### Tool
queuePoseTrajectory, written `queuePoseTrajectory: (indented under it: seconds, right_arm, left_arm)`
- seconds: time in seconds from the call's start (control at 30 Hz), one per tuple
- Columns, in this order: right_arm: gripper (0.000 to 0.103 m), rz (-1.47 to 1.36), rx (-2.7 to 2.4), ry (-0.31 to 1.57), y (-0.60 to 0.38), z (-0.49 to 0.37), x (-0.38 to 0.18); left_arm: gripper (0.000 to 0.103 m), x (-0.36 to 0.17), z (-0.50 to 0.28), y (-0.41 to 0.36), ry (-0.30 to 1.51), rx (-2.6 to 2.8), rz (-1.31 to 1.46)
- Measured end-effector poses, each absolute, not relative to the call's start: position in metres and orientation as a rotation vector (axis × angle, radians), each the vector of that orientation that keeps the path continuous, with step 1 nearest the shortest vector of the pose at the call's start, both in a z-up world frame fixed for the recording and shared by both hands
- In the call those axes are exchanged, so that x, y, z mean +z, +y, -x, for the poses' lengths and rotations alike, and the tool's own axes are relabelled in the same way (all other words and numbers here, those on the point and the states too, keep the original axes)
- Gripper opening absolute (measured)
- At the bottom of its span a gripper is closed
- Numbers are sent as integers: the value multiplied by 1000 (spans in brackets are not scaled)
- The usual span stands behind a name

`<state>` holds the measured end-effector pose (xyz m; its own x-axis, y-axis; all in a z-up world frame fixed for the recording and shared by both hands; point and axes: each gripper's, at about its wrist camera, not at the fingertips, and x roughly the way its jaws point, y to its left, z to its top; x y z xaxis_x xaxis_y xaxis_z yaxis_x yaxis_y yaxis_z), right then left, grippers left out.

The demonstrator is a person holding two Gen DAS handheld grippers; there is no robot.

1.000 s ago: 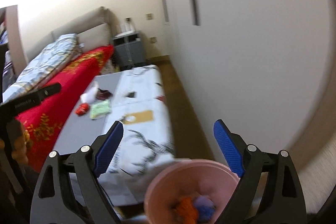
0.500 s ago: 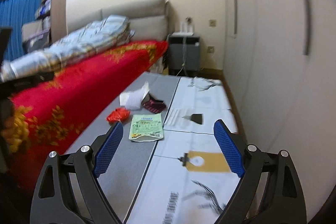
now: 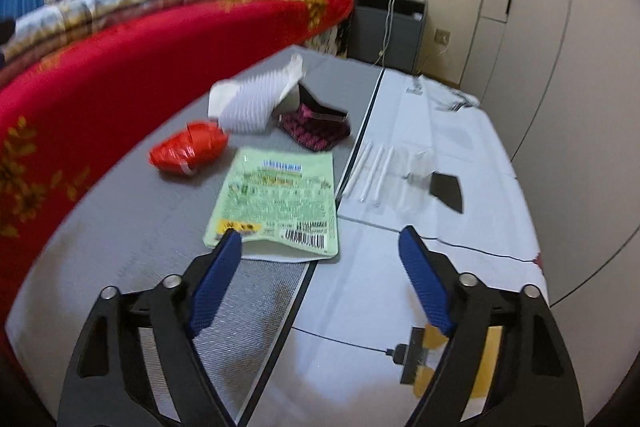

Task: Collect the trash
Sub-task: 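Move both tools back toward the remaining trash on the table, then grasp the green snack packet with the right gripper and lift it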

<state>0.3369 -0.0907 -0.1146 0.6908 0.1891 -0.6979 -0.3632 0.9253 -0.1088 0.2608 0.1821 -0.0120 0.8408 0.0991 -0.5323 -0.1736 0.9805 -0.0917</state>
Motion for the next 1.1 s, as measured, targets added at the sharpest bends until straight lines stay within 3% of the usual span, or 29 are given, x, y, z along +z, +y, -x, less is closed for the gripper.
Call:
queuePoseTrajectory:
  seconds: [0.17, 0.5, 0.6, 0.7, 0.83, 1.1]
  right_arm:
    - [66, 257, 333, 795, -87, -350, -126]
    - [61, 314, 400, 864, -67, -370, -137]
    - [54, 304, 432, 872, -65, -371, -137]
    - [36, 298, 473, 875, -63, -370, -138]
    - [0, 330, 502, 867, -56, -365, -138]
    - [0, 311, 495, 773, -61, -353, -124]
  left_arm:
    - [89, -22, -270, 186, 571, 136, 174]
    - [89, -28, -274, 185, 577, 118, 182]
    - [89, -29, -274, 186, 577, 115, 188]
    - [89, -31, -275, 186, 581, 112, 190]
    - [89, -31, -275, 186, 579, 111, 190]
    - [89, -31, -275, 184, 576, 104, 184]
